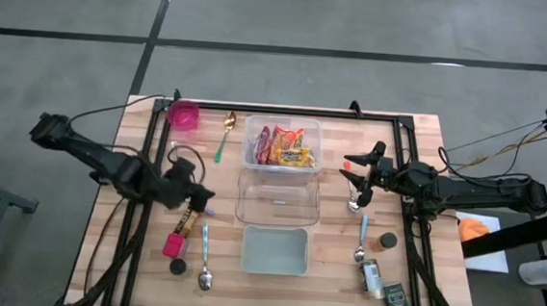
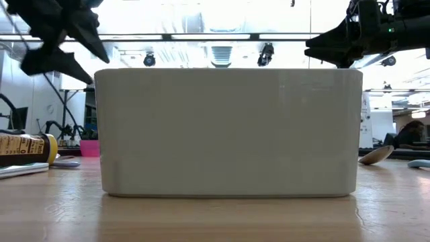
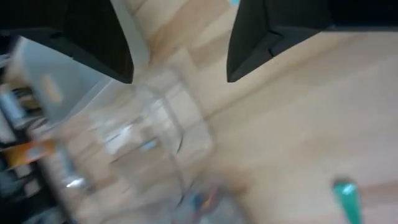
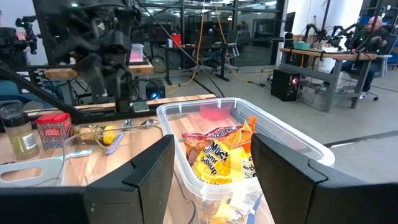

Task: Pick & Place Food Item
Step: Put the yellow spice bottle into the transparent bin

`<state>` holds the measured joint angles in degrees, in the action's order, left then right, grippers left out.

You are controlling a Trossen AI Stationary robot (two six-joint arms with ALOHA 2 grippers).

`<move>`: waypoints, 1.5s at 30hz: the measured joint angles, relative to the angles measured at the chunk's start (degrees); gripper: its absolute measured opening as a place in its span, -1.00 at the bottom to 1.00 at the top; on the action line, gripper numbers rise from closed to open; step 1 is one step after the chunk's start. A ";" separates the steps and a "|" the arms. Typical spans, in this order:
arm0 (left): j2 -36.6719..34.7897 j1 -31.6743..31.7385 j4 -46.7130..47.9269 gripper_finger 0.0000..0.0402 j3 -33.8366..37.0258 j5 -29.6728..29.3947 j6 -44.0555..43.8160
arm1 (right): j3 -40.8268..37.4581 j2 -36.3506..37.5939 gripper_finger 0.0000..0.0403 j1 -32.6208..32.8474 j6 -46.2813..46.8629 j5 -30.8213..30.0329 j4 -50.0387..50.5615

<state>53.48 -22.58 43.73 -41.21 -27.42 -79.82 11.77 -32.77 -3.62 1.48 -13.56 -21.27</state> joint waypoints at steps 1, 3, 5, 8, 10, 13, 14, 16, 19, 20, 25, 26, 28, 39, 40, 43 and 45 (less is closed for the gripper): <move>2.02 -1.31 2.84 0.23 -1.93 0.02 -2.58 | 0.00 0.00 0.05 0.00 0.00 0.02 0.02; 6.08 -3.50 8.67 0.14 -6.02 0.28 -7.51 | 0.00 0.00 0.05 -0.01 0.00 0.00 0.02; 9.69 -4.81 14.10 0.06 -9.82 1.77 -12.00 | 0.00 0.00 0.05 -0.02 0.00 0.01 0.02; 14.25 -5.69 18.54 -0.01 -13.82 3.09 -15.63 | 0.00 0.00 0.05 -0.02 0.00 0.00 0.02; 16.53 -5.72 20.07 -0.03 -15.46 4.32 -16.71 | 0.00 0.00 0.05 -0.01 0.00 0.01 0.02; 18.77 -5.71 21.46 -0.03 -16.70 7.08 -18.71 | 0.00 0.00 0.05 -0.02 0.00 0.01 0.02; 19.10 -5.71 21.95 -0.03 -16.76 7.76 -19.65 | 0.00 0.00 0.05 -0.02 0.00 0.01 0.02; 19.16 -5.74 23.14 0.01 -16.59 8.22 -22.20 | 0.00 0.00 0.05 -0.02 0.00 0.00 0.02; 19.09 -5.76 24.28 0.16 -16.16 8.22 -25.27 | 0.00 0.00 0.05 -0.02 0.00 0.00 0.00; 19.09 -5.76 24.27 0.22 -16.04 8.22 -25.47 | 0.00 0.00 0.05 -0.02 0.00 0.01 0.02; 19.40 -5.76 23.83 0.53 -15.80 9.22 -24.17 | 0.00 -0.01 0.05 -0.01 0.00 0.01 0.01; 19.56 -5.76 23.82 0.58 -15.80 9.61 -23.10 | 0.00 0.00 0.05 -0.02 0.00 0.00 0.00; 20.36 -5.76 23.86 0.66 -15.78 10.11 -21.23 | 0.00 0.00 0.05 -0.02 0.00 0.02 0.02; 25.11 -5.61 24.09 0.70 -15.72 18.05 -14.57 | 0.00 0.00 0.05 -0.02 0.00 0.02 0.02; 25.11 -5.61 24.07 0.70 -15.47 18.03 -14.47 | 0.00 0.00 0.05 0.00 0.00 0.00 0.02; 25.08 -5.43 23.90 0.70 -13.79 18.01 -14.41 | 0.00 0.00 0.05 -0.01 0.00 0.01 0.02; 25.08 -5.08 23.09 0.70 -12.22 18.03 -13.52 | 0.00 0.00 0.05 -0.02 0.00 0.01 0.00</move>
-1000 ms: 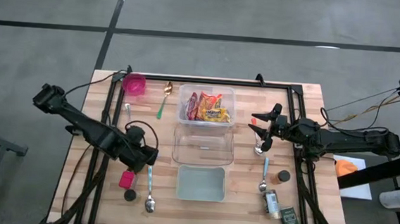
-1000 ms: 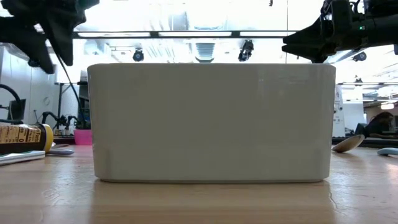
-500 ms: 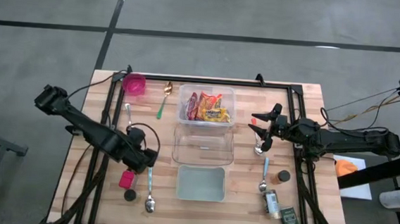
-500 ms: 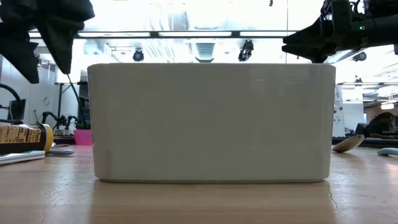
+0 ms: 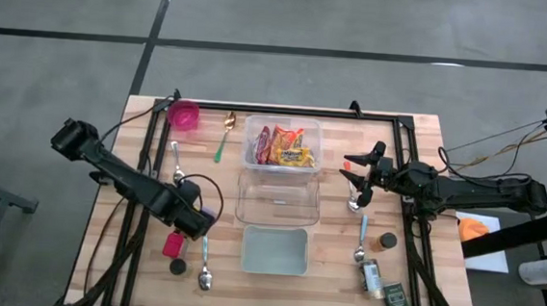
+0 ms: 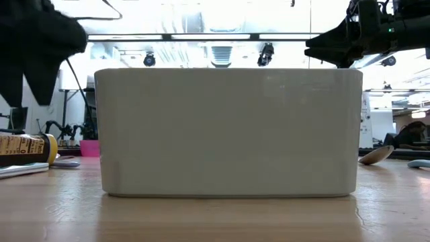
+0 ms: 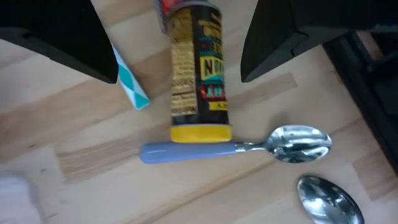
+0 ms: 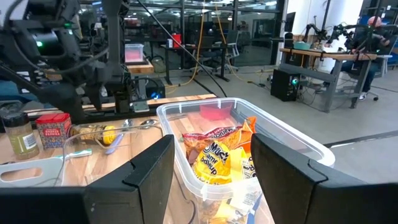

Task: Pick & Place Food Item
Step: Put the yellow spice bottle into the transparent bin

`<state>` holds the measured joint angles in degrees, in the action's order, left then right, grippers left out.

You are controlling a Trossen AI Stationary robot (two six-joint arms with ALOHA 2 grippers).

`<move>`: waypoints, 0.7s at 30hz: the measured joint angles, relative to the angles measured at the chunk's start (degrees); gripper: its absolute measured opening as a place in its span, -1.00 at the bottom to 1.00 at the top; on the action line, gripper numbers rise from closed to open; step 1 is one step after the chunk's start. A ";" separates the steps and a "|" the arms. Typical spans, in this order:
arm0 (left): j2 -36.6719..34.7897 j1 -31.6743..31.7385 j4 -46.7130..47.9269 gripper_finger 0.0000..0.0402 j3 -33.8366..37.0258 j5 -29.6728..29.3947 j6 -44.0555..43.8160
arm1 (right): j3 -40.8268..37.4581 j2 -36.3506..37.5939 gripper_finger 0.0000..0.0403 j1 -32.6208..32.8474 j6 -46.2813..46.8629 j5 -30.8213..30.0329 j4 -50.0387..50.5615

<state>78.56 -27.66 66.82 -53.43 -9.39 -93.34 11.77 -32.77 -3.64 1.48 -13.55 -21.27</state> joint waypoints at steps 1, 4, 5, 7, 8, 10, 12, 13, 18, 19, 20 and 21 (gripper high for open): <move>0.00 0.18 -0.94 0.70 0.90 0.00 0.64 | 0.00 0.00 0.05 0.00 0.00 -0.02 0.02; 0.00 1.08 -4.09 0.71 3.35 0.02 2.70 | 0.00 0.00 0.05 0.00 0.00 0.00 0.02; 0.00 1.42 -4.94 0.71 4.01 0.04 3.70 | 0.00 0.00 0.05 0.01 0.00 -0.02 0.02; 0.00 2.02 -6.29 0.71 5.15 0.05 4.98 | 0.00 0.00 0.05 0.00 0.00 -0.02 0.02; 0.00 2.34 -6.75 0.71 5.70 0.12 5.12 | 0.00 -0.02 0.05 0.01 0.00 0.00 0.02; 0.00 2.78 -7.59 0.71 6.71 0.65 5.52 | 0.00 0.00 0.05 0.00 0.00 -0.02 0.02; -0.03 3.09 -8.58 0.71 7.76 1.44 6.30 | 0.00 0.00 0.05 0.00 0.00 -0.01 0.02; -0.04 3.23 -9.13 0.71 8.39 1.65 6.45 | 0.00 0.00 0.05 0.00 0.00 -0.02 0.02; -0.04 3.47 -13.36 0.71 11.56 2.17 6.45 | 0.00 -0.01 0.05 0.00 0.00 -0.02 0.02; -0.04 3.52 -14.38 0.71 12.25 2.22 6.45 | 0.00 0.00 0.05 0.01 0.00 0.00 0.02; -0.04 3.60 -15.29 0.71 12.92 2.24 6.45 | 0.00 0.00 0.05 0.01 0.00 -0.01 0.02; -0.04 3.70 -16.24 0.71 13.56 2.40 6.44 | 0.00 0.00 0.05 0.00 0.00 -0.02 0.02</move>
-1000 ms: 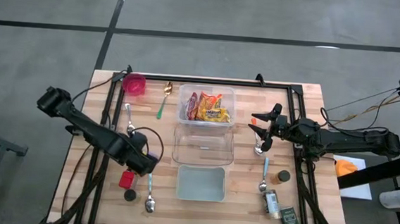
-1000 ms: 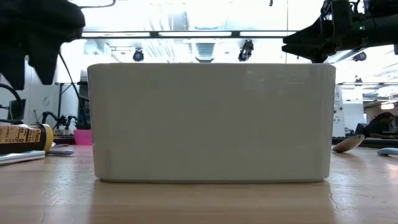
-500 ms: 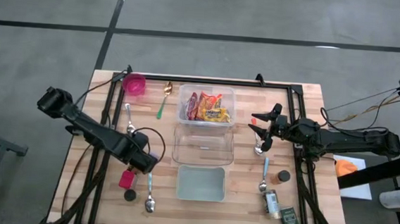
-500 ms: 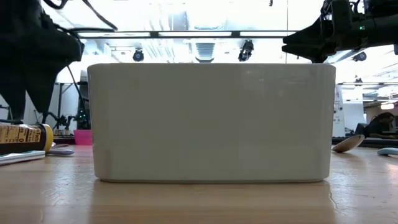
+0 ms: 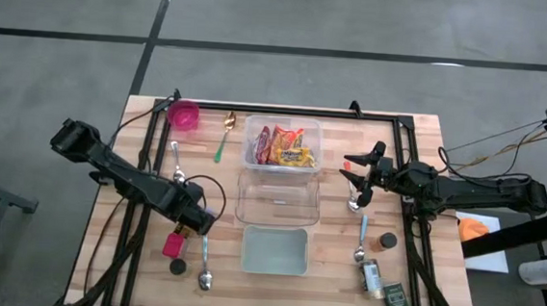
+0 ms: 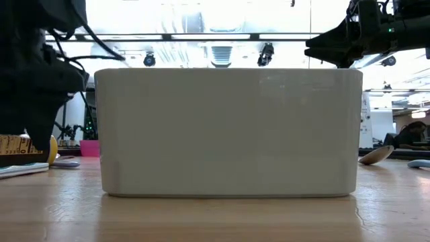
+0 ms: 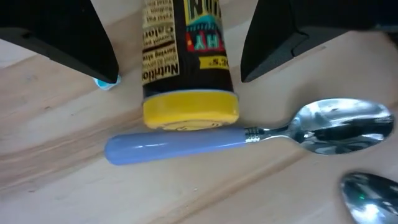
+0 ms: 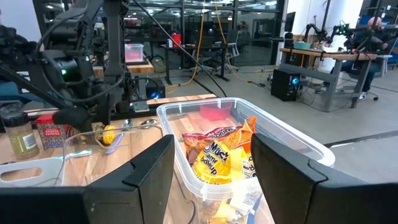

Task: Pick & Place Food Item
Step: Put the yellow spice bottle into the transparent bin

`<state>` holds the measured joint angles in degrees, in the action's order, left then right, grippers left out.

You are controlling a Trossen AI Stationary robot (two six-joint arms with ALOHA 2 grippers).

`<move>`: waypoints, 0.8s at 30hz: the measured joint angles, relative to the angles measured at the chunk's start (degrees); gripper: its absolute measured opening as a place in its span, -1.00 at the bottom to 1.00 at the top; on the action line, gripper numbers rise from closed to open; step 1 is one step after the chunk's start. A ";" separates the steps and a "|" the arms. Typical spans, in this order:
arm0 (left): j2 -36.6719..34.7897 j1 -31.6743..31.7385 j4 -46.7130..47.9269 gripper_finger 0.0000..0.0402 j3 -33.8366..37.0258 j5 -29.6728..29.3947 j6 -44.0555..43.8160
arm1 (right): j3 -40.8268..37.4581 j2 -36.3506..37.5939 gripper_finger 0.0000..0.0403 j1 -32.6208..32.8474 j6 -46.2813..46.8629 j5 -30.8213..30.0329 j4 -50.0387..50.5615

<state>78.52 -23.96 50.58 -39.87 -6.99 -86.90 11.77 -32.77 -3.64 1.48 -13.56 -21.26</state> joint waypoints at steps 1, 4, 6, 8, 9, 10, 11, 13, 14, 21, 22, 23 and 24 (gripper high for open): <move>0.00 0.11 -0.94 0.71 0.63 0.04 0.02 | 0.00 -0.02 0.05 0.02 0.00 0.02 0.00; 0.00 0.47 -3.13 0.70 2.24 0.27 0.14 | 0.00 0.00 0.05 0.00 0.00 0.00 0.00; 0.00 0.69 -4.10 0.69 2.97 0.60 0.14 | 0.00 0.00 0.05 0.01 0.00 0.02 0.00; 0.00 0.75 -4.41 0.64 3.22 0.62 0.14 | 0.00 0.00 0.05 0.02 0.00 0.00 0.00; 0.00 0.76 -4.45 0.61 3.25 0.64 0.14 | 0.00 0.00 0.05 0.00 0.00 0.00 0.00; 0.00 0.76 -4.52 0.56 3.25 0.62 0.14 | 0.00 0.00 0.05 0.01 0.00 0.00 0.00; 0.00 0.76 -4.53 0.50 3.25 0.62 0.14 | 0.00 0.00 0.05 0.00 0.00 0.00 0.00; 0.00 0.76 -4.54 0.37 3.25 0.62 0.14 | 0.00 0.00 0.05 0.01 0.00 0.01 0.00; 0.00 0.76 -4.54 0.30 3.25 0.62 0.14 | 0.00 0.00 0.05 0.02 0.00 0.00 0.00; -0.04 0.76 -5.15 -0.15 3.19 0.59 0.12 | 0.00 0.00 0.05 0.00 0.00 0.00 0.00; -0.04 0.76 -5.15 -0.17 3.18 0.59 0.12 | 0.00 0.00 0.05 0.02 0.00 0.02 0.00; -0.04 0.76 -5.15 -0.17 3.18 0.59 0.12 | 0.00 -0.02 0.05 0.02 0.00 0.00 0.00; -0.04 0.76 -5.17 -0.17 3.18 0.62 0.12 | 0.00 0.00 0.05 0.00 0.00 0.00 0.00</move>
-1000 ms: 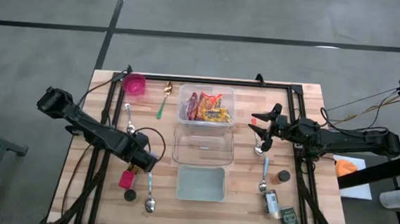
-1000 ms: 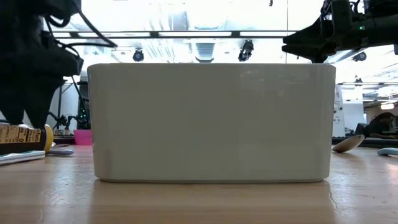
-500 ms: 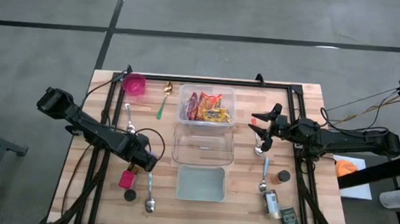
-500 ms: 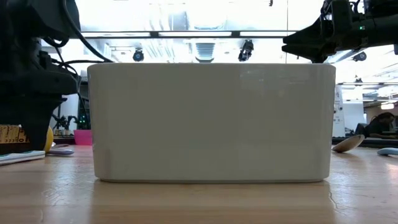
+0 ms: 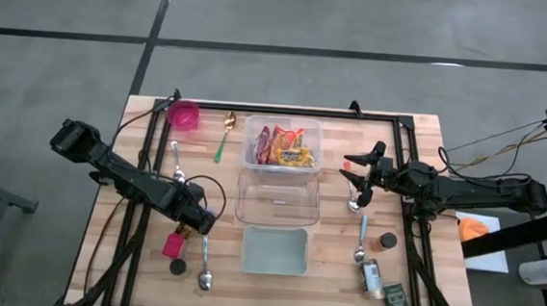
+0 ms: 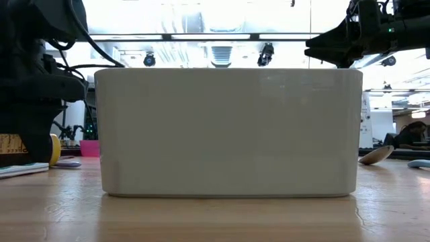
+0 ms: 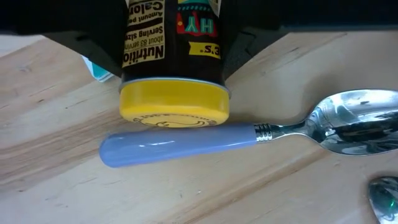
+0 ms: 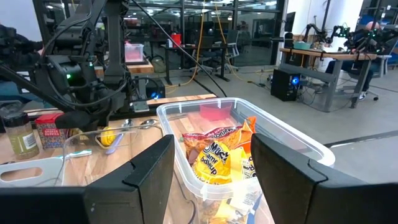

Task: Pick & Place Food Item
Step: Put the yellow spice bottle into the transparent bin

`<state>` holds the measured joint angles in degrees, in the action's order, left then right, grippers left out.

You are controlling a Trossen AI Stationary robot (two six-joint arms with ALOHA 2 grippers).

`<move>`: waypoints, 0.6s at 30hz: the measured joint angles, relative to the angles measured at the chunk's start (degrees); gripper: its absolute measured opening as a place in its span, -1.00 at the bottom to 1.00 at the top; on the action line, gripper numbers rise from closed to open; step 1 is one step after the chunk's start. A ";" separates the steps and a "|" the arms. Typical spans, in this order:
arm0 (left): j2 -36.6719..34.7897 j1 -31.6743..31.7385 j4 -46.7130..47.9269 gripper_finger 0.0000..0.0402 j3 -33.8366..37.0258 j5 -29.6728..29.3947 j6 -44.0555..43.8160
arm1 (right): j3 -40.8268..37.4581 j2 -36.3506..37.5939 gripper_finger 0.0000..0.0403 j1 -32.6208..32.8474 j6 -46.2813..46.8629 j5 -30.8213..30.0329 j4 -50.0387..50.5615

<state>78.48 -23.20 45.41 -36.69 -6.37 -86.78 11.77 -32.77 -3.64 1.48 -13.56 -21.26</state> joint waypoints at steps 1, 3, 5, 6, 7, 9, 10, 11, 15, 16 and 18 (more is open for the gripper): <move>0.00 0.00 -0.06 -0.17 0.00 0.00 0.00 | 0.00 0.00 0.05 0.00 0.00 0.02 0.00; 0.00 0.00 -0.69 -0.16 0.00 0.00 0.07 | 0.00 0.00 0.05 0.00 0.00 0.00 0.00; 0.00 0.00 -1.52 -0.10 0.00 0.00 1.08 | 0.00 -0.01 0.05 0.00 0.00 0.00 0.00; 0.00 0.00 -1.72 -0.08 0.00 0.00 1.31 | 0.00 0.00 0.05 0.01 0.00 0.00 0.00; 0.00 0.00 -1.70 -0.06 0.00 0.02 1.35 | 0.00 0.00 0.05 0.00 0.00 0.00 0.00; 0.00 0.00 -1.68 -0.07 0.00 0.00 1.36 | 0.00 -0.01 0.05 0.00 0.00 0.02 0.00; 0.00 0.00 -1.65 -0.08 0.00 0.00 1.36 | 0.00 0.00 0.05 0.00 0.00 0.00 0.00; 0.00 0.00 -1.54 -0.11 0.00 0.01 1.33 | 0.00 0.00 0.05 0.00 0.00 0.00 0.00; -0.22 0.04 -1.27 -0.17 0.00 0.00 1.31 | 0.00 0.00 0.05 0.01 0.00 0.00 0.00; -0.50 0.04 -1.27 -0.17 0.00 0.00 1.31 | 0.00 -0.01 0.05 0.00 0.00 0.01 0.00; -1.39 0.04 -1.25 -0.15 -0.09 0.00 1.31 | 0.00 0.00 0.05 0.00 0.00 0.00 0.00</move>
<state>77.09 -23.16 44.16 -36.78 -6.37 -85.47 11.77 -32.77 -3.64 1.48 -13.56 -21.26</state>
